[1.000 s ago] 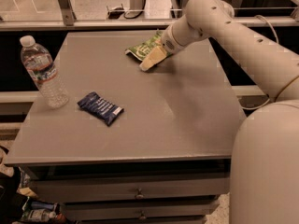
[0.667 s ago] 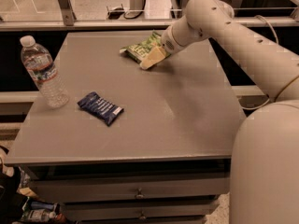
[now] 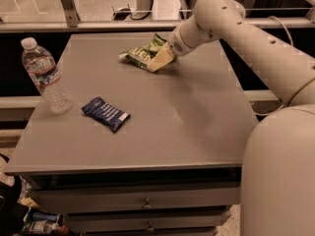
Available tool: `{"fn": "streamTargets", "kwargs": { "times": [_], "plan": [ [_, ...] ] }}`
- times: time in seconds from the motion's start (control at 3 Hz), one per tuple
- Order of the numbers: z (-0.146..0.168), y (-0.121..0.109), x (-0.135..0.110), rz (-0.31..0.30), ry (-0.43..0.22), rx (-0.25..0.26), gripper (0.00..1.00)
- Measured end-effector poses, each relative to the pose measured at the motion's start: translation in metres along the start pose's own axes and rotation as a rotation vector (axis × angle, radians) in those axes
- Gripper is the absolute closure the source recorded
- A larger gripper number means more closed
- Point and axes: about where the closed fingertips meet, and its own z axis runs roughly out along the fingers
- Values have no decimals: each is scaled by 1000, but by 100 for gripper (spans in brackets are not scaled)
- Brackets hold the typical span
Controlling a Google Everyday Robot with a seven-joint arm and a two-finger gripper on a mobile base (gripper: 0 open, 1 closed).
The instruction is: Pick green jalapeno chip bag
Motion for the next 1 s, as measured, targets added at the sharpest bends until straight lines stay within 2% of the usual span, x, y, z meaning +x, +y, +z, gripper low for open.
{"fn": "streamTargets", "kwargs": {
  "times": [0.33, 1.0],
  "plan": [
    [-2, -1, -3, 0, 0, 0, 100],
    [-2, 0, -3, 0, 0, 0, 100]
  ]
}}
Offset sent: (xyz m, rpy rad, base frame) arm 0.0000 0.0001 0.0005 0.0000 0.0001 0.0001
